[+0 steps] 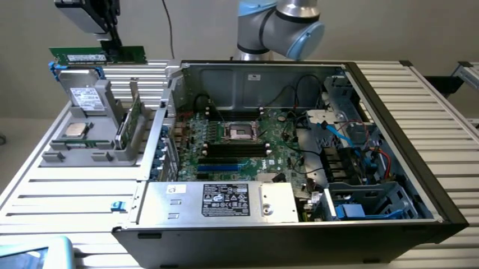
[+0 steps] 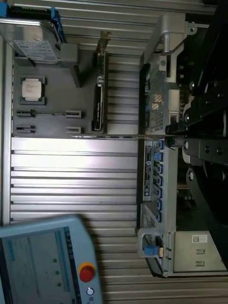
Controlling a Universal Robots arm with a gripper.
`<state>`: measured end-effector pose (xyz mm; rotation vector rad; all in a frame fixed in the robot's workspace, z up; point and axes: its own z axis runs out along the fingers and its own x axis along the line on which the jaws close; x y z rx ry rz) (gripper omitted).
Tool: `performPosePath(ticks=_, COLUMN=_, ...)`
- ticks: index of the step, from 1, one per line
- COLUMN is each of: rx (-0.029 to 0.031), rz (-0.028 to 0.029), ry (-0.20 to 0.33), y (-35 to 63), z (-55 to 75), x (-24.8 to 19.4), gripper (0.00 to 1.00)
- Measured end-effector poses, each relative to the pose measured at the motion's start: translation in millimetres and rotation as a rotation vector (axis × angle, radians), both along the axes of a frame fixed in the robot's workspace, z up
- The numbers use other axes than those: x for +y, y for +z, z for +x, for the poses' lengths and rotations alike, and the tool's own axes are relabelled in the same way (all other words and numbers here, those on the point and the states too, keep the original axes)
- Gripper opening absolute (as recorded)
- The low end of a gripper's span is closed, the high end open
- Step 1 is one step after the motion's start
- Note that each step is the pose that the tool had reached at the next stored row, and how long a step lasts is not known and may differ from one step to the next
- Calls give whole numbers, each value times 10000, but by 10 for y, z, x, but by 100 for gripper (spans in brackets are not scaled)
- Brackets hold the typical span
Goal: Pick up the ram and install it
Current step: 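Pick up the ram and move it above insertion slot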
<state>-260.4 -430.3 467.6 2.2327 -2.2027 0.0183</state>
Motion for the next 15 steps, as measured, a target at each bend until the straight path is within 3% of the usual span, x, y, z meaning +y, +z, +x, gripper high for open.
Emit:
performPosePath(ticks=4, rx=1, rz=-1, ry=0, y=0, z=178, x=-36, gripper=13)
performPosePath(ticks=9, rx=-3, rz=1, ry=0, y=0, z=404, x=-45, gripper=13)
performPosePath(ticks=15, rx=-98, rz=-1, ry=1, y=0, z=659, x=-46, gripper=13)
